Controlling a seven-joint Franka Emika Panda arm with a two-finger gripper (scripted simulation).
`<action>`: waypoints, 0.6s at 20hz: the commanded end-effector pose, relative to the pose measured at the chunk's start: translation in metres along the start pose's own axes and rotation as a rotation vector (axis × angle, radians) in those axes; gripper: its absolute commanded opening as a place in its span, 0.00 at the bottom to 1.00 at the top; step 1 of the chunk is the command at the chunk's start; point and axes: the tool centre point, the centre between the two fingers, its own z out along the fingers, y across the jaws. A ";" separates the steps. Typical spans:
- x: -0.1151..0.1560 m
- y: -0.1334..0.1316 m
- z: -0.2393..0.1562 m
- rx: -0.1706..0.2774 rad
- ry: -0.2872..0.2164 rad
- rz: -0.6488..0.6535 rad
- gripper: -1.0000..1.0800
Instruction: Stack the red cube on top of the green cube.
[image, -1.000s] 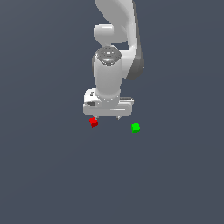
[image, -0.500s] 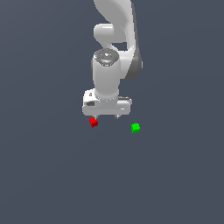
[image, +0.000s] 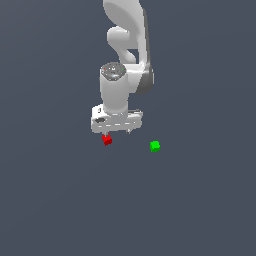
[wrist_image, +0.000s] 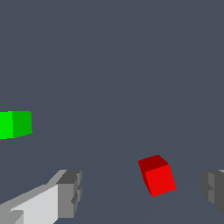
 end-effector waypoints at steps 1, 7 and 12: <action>-0.010 0.007 0.011 0.004 0.000 -0.042 0.96; -0.033 0.025 0.037 0.014 0.000 -0.146 0.96; -0.046 0.038 0.054 0.020 0.000 -0.216 0.96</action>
